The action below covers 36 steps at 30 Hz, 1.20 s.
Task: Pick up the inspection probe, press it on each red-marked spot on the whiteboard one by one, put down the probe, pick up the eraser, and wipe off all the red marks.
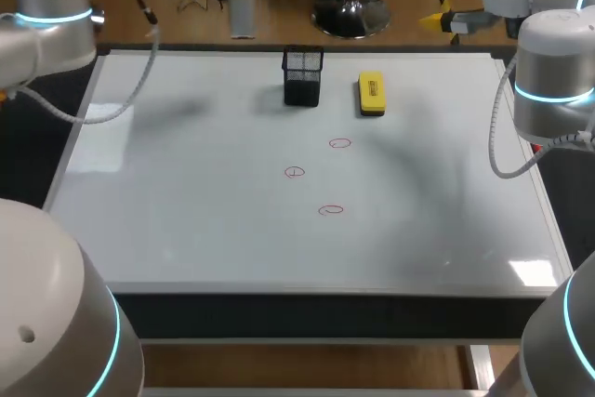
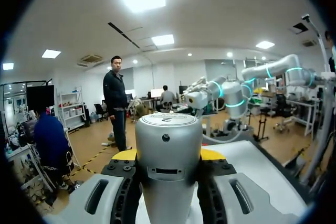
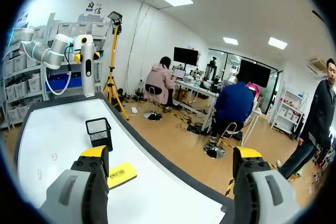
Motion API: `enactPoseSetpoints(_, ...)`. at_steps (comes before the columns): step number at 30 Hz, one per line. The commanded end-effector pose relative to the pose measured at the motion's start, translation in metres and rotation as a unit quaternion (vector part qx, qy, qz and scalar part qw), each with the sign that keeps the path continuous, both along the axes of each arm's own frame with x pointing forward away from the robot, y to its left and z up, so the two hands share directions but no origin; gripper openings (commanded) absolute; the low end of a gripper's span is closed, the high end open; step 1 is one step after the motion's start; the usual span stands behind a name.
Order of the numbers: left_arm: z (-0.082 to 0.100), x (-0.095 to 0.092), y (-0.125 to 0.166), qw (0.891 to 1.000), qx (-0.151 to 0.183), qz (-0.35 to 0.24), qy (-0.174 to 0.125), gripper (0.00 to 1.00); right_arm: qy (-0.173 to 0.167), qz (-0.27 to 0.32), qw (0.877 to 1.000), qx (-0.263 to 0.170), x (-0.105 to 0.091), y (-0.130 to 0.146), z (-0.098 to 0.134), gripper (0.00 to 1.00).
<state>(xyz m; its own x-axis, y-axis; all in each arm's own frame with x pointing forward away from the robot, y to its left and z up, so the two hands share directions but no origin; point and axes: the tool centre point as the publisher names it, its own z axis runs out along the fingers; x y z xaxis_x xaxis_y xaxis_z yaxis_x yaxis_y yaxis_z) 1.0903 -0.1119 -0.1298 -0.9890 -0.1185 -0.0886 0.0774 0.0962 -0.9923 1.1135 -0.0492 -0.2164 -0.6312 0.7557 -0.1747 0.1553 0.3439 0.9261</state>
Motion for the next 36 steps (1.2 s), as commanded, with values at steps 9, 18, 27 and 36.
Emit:
enactPoseSetpoints(9,-0.004,-0.010,0.070,0.998,0.006,0.062,-0.011,0.00,0.001,0.001,1.000,0.000,0.000,0.000,0.000,1.00)
enactPoseSetpoints(18,-0.023,-0.010,0.097,0.995,-0.001,0.099,-0.004,0.00,0.001,0.001,1.000,0.000,0.000,0.000,0.000,1.00)
enactPoseSetpoints(27,-0.035,-0.009,0.109,0.992,-0.001,0.124,0.007,0.00,0.001,0.001,1.000,0.000,0.000,0.000,0.000,1.00)
enactPoseSetpoints(36,-0.035,-0.008,0.115,0.991,0.003,0.135,0.010,0.00,0.001,0.001,1.000,0.000,0.000,0.000,0.000,1.00)
